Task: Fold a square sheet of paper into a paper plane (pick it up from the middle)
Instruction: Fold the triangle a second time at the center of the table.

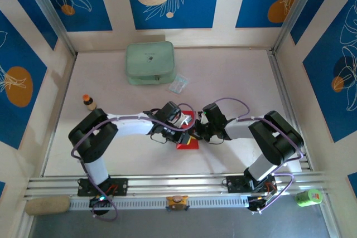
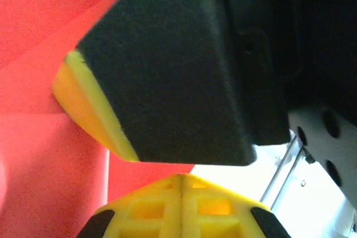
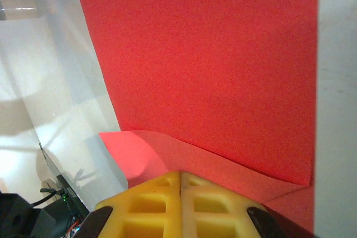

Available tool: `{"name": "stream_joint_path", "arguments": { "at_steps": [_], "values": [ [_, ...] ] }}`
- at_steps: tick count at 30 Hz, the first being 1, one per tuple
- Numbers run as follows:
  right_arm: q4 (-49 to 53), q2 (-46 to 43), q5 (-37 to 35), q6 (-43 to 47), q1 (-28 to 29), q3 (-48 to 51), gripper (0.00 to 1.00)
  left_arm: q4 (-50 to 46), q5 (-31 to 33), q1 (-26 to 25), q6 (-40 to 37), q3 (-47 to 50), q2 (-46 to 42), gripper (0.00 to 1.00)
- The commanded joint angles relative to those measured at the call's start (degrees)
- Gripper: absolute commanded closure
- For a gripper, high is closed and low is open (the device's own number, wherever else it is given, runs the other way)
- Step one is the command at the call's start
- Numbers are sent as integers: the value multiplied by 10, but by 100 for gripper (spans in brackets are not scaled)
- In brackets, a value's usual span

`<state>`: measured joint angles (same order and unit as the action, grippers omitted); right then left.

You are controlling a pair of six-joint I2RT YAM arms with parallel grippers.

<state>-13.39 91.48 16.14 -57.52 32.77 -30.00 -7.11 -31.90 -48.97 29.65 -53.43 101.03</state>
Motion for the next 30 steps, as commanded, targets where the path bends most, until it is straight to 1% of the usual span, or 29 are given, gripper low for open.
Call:
{"name": "stream_joint_path", "arguments": {
  "at_steps": [1,14,22,30],
  "values": [
    [36,16,-18,-3,-3,4,100,-22,6,2,-12,-12,16,93],
    [42,17,-19,-1,-7,4,100,-33,41,3,-33,12,16,93],
    [43,17,-19,0,-11,7,100,-33,49,3,-37,27,11,93],
    [43,18,-18,1,-16,9,100,-20,42,3,-25,56,-3,93]
  ]
}}
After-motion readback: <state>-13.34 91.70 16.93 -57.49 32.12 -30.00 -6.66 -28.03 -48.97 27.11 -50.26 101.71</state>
